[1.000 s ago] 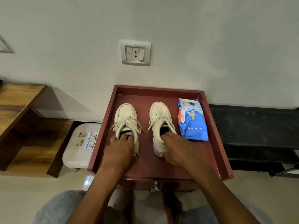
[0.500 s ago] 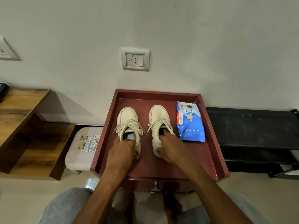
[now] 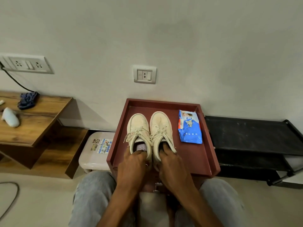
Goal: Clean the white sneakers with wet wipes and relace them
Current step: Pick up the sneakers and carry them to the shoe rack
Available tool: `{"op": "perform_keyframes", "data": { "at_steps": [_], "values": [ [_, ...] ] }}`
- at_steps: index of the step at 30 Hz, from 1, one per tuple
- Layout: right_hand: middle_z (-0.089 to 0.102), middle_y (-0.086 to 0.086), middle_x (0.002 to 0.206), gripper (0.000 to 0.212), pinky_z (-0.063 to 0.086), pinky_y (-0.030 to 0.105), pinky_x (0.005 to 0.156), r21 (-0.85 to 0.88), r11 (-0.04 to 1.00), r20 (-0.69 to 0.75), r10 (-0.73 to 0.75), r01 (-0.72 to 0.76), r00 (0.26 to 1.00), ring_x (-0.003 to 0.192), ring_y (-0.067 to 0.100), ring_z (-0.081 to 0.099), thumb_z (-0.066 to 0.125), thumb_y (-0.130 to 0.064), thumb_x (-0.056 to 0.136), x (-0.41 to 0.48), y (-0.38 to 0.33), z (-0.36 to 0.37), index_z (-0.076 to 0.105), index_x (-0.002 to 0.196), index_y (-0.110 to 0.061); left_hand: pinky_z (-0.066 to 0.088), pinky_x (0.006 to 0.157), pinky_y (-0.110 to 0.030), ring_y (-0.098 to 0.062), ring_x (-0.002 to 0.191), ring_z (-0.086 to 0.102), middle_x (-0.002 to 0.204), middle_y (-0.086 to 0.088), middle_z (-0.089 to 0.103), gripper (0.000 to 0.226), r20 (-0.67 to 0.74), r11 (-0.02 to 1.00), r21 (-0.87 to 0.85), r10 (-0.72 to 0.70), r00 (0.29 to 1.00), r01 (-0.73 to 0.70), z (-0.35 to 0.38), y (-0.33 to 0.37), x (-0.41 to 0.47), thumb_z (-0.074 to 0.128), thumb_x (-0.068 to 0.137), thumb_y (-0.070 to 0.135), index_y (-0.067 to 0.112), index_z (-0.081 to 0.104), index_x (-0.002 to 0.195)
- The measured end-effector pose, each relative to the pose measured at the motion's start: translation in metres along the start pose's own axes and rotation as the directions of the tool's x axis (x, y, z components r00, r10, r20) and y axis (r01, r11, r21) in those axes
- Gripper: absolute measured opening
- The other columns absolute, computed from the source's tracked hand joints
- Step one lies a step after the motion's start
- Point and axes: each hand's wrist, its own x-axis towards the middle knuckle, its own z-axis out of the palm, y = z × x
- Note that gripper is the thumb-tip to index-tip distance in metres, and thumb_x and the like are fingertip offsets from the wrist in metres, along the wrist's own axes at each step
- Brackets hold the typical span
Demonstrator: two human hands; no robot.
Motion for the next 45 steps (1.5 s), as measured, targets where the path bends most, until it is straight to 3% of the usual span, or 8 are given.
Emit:
{"op": "perform_keyframes", "data": {
  "at_steps": [10, 16, 25, 28, 32, 37, 40, 45],
  "values": [
    [0.063, 0.0, 0.106, 0.016, 0.054, 0.039, 0.089, -0.017, 1.0, -0.112, 0.008, -0.01, 0.994, 0.088, 0.025, 0.063, 0.07, -0.018, 0.079, -0.056, -0.035, -0.052, 0.067, 0.094, -0.017, 0.059, 0.083, -0.041, -0.027, 0.126, 0.048, 0.112, 0.002, 0.068, 0.022, -0.064, 0.997, 0.066, 0.034, 0.997, -0.03, -0.041, 0.025, -0.061, 0.057, 0.097, 0.035, 0.02, 0.067, 0.109],
    [0.061, 0.001, 0.111, 0.02, 0.048, 0.03, 0.077, -0.05, 0.999, -0.1, -0.015, 0.01, 0.995, 0.096, 0.023, 0.059, 0.065, -0.025, 0.09, -0.033, -0.033, -0.103, 0.066, 0.107, -0.015, 0.057, 0.077, -0.04, -0.028, 0.112, 0.056, 0.1, 0.001, 0.07, 0.015, -0.196, 0.994, 0.082, 0.093, 0.976, -0.078, -0.08, 0.049, -0.048, 0.058, 0.093, 0.017, 0.018, 0.07, 0.102],
    [0.065, -0.002, 0.093, 0.016, 0.033, 0.019, 0.055, -0.042, 0.999, -0.085, -0.006, 0.003, 0.996, 0.073, 0.015, 0.058, 0.07, -0.031, 0.086, -0.023, 0.026, -0.194, 0.067, 0.092, -0.017, 0.043, 0.064, -0.034, -0.032, 0.108, 0.06, 0.1, -0.003, 0.069, 0.015, -0.229, 0.964, 0.206, 0.217, 0.949, -0.17, -0.117, 0.142, -0.02, 0.057, 0.099, 0.021, 0.018, 0.066, 0.111],
    [0.066, -0.004, 0.096, 0.018, 0.05, 0.032, 0.069, -0.054, 0.997, -0.071, 0.048, -0.052, 0.996, 0.082, 0.018, 0.063, 0.07, -0.033, 0.086, -0.042, 0.062, -0.211, 0.068, 0.094, -0.017, 0.043, 0.072, -0.035, -0.036, 0.119, 0.056, 0.112, -0.006, 0.068, 0.022, -0.175, 0.953, 0.223, 0.246, 0.953, -0.205, -0.104, 0.185, -0.023, 0.05, 0.101, 0.018, 0.016, 0.063, 0.119],
    [0.065, -0.007, 0.093, 0.014, 0.046, 0.028, 0.069, -0.075, 0.987, -0.01, 0.144, -0.145, 0.989, 0.081, 0.017, 0.063, 0.072, -0.03, 0.085, -0.074, 0.117, -0.222, 0.067, 0.091, -0.019, 0.052, 0.086, -0.042, -0.041, 0.122, 0.057, 0.12, -0.011, 0.068, 0.025, -0.03, 0.944, 0.205, 0.269, 0.963, -0.258, -0.069, 0.241, -0.029, 0.052, 0.1, 0.02, 0.013, 0.062, 0.122],
    [0.06, -0.014, 0.081, 0.022, 0.042, 0.019, 0.059, -0.083, 0.973, 0.086, 0.223, -0.216, 0.971, 0.075, 0.01, 0.06, 0.075, -0.021, 0.076, -0.124, 0.195, -0.227, 0.058, 0.077, -0.036, 0.04, 0.056, -0.029, -0.021, 0.066, 0.07, 0.076, -0.003, 0.073, 0.016, 0.151, 0.9, 0.159, 0.384, 0.911, -0.406, -0.034, 0.299, -0.043, 0.08, 0.076, 0.033, 0.018, 0.075, 0.077],
    [0.065, -0.013, 0.087, 0.02, 0.05, 0.027, 0.065, -0.088, 0.949, 0.135, 0.312, -0.302, 0.94, 0.079, 0.009, 0.063, 0.075, -0.019, 0.075, -0.155, 0.236, -0.218, 0.061, 0.079, -0.034, 0.042, 0.071, -0.036, -0.027, 0.091, 0.07, 0.104, -0.011, 0.072, 0.021, 0.174, 0.863, 0.063, 0.486, 0.857, -0.502, 0.017, 0.334, -0.049, 0.054, 0.103, 0.02, 0.008, 0.07, 0.109],
    [0.069, -0.017, 0.095, 0.024, 0.053, 0.025, 0.072, 0.01, 0.91, 0.154, 0.409, -0.415, 0.899, 0.087, 0.003, 0.064, 0.075, -0.017, 0.072, -0.204, 0.302, -0.196, 0.071, 0.089, -0.032, 0.051, 0.084, -0.044, -0.035, 0.093, 0.07, 0.103, -0.015, 0.072, 0.025, 0.265, 0.816, 0.035, 0.55, 0.792, -0.578, 0.079, 0.379, -0.058, 0.047, 0.103, 0.012, 0.005, 0.07, 0.111]
  ]
}}
